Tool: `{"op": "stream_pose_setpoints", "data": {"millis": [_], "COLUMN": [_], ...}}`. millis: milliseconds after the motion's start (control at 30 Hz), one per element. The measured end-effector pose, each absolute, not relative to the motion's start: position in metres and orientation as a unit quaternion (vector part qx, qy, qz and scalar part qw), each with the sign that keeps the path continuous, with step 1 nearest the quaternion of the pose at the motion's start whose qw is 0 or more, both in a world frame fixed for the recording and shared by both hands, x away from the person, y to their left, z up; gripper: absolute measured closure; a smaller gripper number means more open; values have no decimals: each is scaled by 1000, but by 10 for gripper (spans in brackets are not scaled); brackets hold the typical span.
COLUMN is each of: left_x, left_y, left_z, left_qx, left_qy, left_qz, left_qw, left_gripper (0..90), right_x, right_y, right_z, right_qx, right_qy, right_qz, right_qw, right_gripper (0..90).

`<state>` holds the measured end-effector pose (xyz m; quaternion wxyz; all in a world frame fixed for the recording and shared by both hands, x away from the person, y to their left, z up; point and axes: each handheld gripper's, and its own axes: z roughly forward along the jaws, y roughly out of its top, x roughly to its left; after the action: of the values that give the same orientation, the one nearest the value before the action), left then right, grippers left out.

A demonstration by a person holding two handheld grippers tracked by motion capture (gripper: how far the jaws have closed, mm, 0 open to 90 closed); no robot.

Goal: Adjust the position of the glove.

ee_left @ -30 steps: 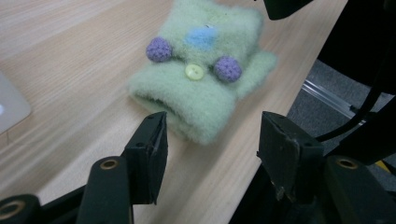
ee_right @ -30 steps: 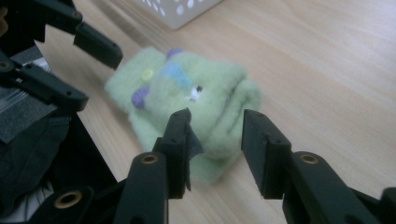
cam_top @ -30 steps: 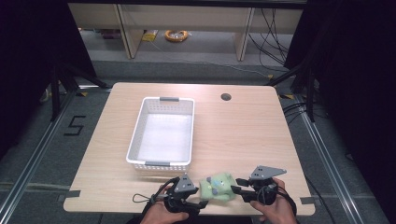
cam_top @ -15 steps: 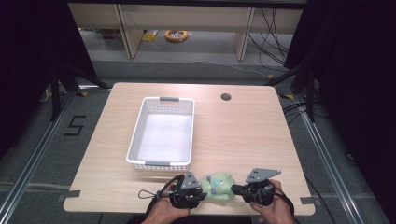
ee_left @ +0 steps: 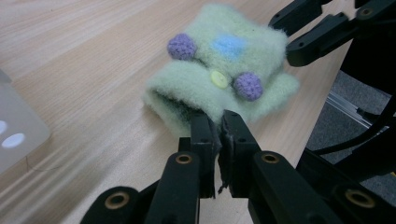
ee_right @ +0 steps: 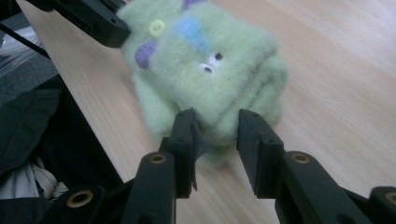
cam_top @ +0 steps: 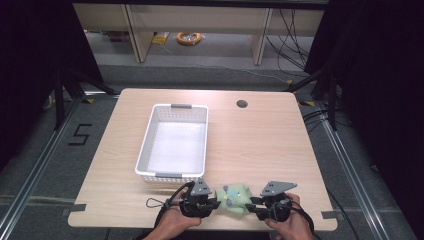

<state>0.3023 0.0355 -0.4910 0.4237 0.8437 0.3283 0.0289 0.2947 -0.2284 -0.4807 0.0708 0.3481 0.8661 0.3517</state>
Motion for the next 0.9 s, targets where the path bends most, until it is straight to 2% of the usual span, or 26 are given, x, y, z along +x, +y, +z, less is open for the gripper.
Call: {"op": "stream_pose_setpoints", "data": {"millis": [33, 100, 200, 467, 667, 900], "left_x": [303, 305, 305, 308, 312, 312], "left_y": [37, 37, 38, 40, 40, 38], "left_z": [-491, -492, -490, -478, -489, -498], "left_qx": [848, 850, 852, 840, 840, 846], "left_qy": [325, 321, 315, 322, 334, 332], "left_qz": [32, 32, 30, 30, 0, -10], "left_qw": [417, 416, 417, 436, 428, 417], "left_gripper": [839, 839, 840, 844, 839, 804], "right_x": [296, 297, 295, 281, 280, 282], "right_y": [-227, -227, -226, -229, -228, -232], "right_z": [-483, -485, -481, -459, -470, -478], "right_qx": [350, 329, 326, 312, 321, 324], "right_qy": [869, 878, 877, 874, 877, 881], "right_qz": [343, 339, 340, 361, 348, 338], "right_qw": [66, 75, 89, 90, 78, 63], "right_gripper": [698, 795, 834, 841, 840, 810]}}
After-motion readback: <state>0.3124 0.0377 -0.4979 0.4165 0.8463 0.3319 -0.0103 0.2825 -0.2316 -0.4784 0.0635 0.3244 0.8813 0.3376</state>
